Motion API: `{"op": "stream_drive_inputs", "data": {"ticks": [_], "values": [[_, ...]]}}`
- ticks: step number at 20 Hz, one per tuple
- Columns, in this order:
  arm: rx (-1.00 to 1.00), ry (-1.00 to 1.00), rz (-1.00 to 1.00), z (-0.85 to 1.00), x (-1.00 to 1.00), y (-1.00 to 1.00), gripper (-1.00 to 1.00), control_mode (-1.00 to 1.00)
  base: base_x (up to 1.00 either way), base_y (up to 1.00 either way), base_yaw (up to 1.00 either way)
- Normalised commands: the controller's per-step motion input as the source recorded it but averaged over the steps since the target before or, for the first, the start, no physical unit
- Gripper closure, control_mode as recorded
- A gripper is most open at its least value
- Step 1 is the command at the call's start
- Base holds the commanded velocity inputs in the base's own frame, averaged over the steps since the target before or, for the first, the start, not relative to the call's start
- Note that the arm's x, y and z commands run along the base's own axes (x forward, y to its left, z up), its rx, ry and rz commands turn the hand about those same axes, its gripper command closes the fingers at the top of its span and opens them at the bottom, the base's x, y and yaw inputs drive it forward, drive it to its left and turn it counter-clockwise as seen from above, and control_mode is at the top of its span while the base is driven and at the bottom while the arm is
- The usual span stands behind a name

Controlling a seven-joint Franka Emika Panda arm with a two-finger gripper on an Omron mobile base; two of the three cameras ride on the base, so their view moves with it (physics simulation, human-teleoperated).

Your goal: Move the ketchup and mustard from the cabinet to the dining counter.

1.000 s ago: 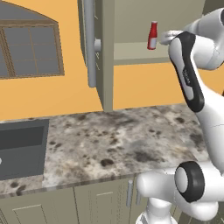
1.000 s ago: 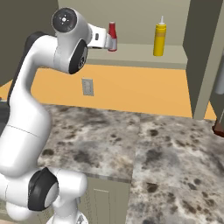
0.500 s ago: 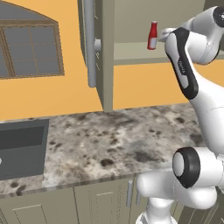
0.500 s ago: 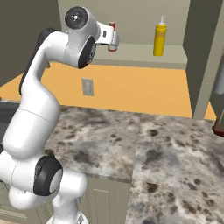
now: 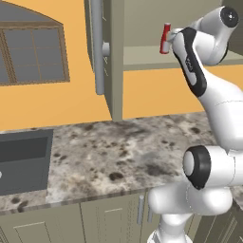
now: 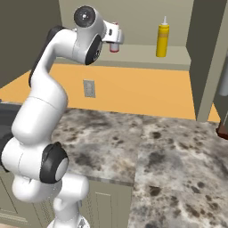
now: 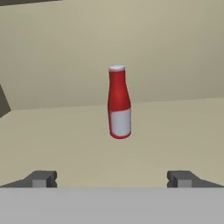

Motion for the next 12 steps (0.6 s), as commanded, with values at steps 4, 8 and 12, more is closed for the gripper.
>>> {"op": "stream_drive_inputs", "data": {"ticks": [4, 8, 12], "values": [[0.00, 0.00, 0.00, 0.00, 0.44, 0.00, -1.00, -1.00, 0.00, 0.00, 0.00], [0.00, 0.00, 0.00, 0.00, 0.45, 0.00, -1.00, -1.00, 0.00, 0.00, 0.00], [0.00, 0.00, 0.00, 0.00, 0.42, 0.00, -1.00, -1.00, 0.00, 0.00, 0.00]]}}
